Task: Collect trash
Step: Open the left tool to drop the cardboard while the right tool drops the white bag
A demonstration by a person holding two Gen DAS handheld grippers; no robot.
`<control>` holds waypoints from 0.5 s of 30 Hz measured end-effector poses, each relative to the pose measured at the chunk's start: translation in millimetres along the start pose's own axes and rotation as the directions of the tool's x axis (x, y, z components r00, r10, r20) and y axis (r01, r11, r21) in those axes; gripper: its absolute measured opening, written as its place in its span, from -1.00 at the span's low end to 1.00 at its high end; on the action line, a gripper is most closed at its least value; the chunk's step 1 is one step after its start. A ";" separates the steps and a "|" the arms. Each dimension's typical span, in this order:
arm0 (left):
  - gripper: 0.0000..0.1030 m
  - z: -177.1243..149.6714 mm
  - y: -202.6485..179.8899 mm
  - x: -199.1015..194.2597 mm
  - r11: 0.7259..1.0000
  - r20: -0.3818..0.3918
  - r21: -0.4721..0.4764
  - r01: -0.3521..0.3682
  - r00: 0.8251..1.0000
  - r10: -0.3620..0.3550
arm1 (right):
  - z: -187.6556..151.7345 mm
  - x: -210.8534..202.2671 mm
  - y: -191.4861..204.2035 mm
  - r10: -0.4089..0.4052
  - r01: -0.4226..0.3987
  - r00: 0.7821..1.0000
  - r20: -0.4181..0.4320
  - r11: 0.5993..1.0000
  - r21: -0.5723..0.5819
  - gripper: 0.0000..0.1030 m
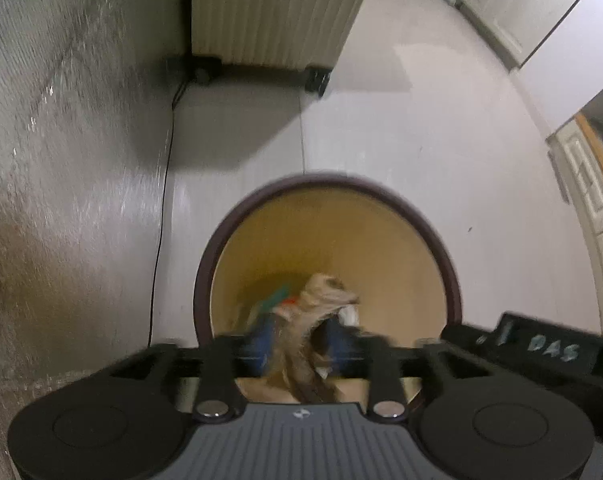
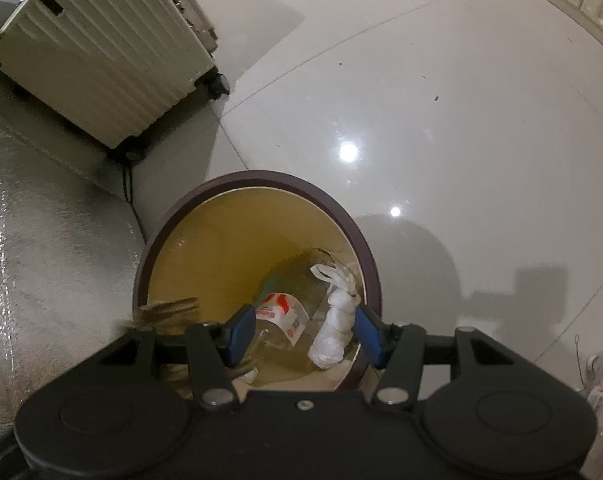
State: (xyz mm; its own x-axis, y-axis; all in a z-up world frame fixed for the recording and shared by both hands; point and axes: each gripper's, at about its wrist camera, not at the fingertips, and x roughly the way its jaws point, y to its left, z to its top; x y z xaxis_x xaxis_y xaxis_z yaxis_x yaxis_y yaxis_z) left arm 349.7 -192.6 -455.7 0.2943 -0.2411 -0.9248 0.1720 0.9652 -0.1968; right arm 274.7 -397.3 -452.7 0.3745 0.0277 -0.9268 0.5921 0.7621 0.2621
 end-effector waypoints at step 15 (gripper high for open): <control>0.26 -6.8 3.2 -5.5 0.990 -0.062 0.068 -0.124 0.990 0.128 | -5.4 2.4 3.8 -0.045 0.038 0.998 -0.042 0.988 -0.151 0.09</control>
State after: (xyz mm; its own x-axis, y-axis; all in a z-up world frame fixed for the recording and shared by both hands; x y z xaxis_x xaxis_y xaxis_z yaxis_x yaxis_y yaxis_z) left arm 342.3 -187.5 -453.4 0.2550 -0.1088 -0.9608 0.1978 0.9785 -0.0583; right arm 274.0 -390.8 -455.3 0.3172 0.0204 -0.9481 0.4913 0.8516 0.1827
